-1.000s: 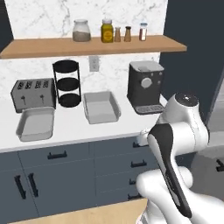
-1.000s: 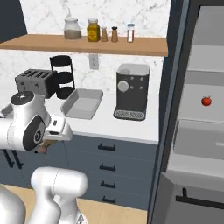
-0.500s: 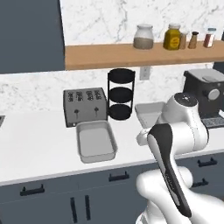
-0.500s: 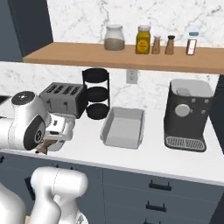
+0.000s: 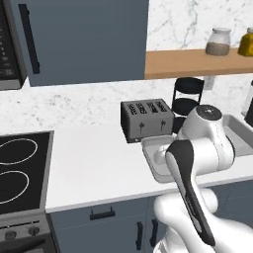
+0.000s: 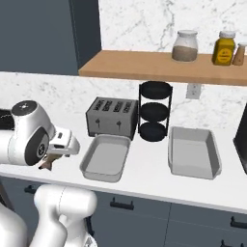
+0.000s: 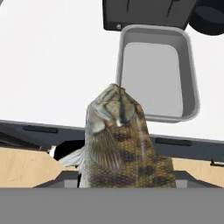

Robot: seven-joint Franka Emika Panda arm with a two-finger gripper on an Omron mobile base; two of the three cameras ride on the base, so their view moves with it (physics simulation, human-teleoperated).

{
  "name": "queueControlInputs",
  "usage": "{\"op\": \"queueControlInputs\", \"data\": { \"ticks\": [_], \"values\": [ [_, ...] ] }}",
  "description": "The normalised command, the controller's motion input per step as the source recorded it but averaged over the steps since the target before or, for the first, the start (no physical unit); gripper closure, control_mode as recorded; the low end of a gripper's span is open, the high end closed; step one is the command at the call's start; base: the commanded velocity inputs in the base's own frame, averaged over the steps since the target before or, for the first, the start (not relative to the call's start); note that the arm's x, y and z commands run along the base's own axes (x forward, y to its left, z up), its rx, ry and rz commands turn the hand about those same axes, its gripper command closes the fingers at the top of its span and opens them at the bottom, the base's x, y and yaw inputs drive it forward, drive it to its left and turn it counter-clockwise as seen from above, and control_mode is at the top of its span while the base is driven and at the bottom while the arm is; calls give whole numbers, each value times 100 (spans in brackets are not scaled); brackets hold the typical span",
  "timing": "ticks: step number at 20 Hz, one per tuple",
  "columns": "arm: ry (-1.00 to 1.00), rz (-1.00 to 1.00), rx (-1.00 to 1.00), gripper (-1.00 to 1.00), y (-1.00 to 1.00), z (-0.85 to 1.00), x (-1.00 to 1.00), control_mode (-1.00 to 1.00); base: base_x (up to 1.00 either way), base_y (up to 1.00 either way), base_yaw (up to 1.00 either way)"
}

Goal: Place one tomato and one fish in each tupperware on the nearby counter, to pack two identical lunches.

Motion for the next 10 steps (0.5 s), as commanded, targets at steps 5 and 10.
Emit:
{"op": "queueControlInputs", "data": {
  "ticks": [5,10],
  "values": [
    [0,0,0,100,0,0,0,100,28,2,-10],
    [0,0,0,100,-19,-4,20,-100,13,-6,-1]
  ]
}}
